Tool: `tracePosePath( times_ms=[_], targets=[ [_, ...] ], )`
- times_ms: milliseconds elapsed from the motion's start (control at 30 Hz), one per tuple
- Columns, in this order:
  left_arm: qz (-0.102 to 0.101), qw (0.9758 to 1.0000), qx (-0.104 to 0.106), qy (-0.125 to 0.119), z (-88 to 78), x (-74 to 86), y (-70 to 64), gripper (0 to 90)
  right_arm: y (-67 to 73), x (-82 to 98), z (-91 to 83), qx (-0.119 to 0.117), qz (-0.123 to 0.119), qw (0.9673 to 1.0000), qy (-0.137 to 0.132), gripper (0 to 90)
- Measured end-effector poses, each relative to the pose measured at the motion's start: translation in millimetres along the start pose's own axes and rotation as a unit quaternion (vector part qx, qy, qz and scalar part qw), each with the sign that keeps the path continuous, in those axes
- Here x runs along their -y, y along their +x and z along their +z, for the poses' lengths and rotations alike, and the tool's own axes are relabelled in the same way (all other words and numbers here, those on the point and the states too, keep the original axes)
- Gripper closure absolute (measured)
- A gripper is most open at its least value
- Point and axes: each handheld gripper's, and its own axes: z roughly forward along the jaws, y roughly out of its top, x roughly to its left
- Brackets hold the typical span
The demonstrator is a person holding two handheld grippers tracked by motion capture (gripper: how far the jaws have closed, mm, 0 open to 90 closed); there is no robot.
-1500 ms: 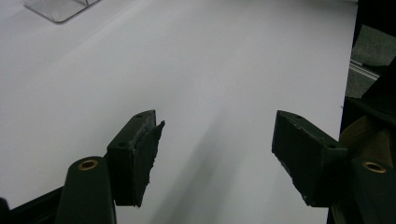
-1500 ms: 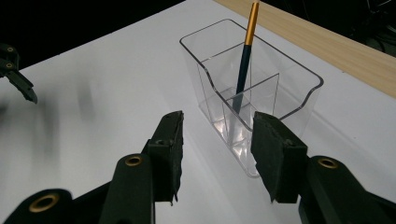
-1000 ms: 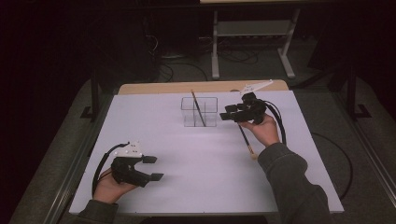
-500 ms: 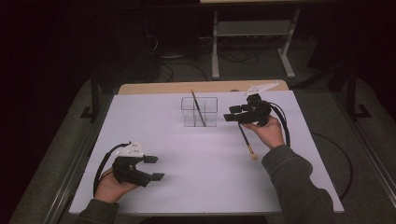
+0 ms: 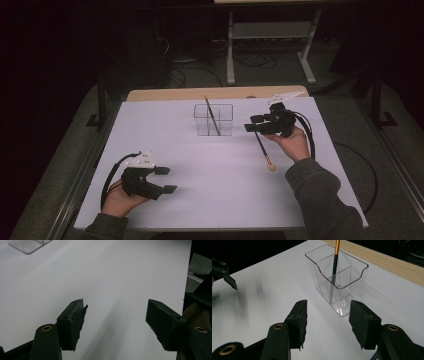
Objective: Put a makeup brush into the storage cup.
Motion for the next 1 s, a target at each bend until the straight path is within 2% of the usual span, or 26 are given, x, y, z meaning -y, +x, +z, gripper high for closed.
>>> tracePosePath(
  times_ms=[1000],
  targets=[
    [-0.002,1.0000,-0.001,0.002,2.0,-0.9,0.0,29.6,-1.1,17.2,-17.7,0.007,0.014,0.9999,0.001,45.8]
  ],
)
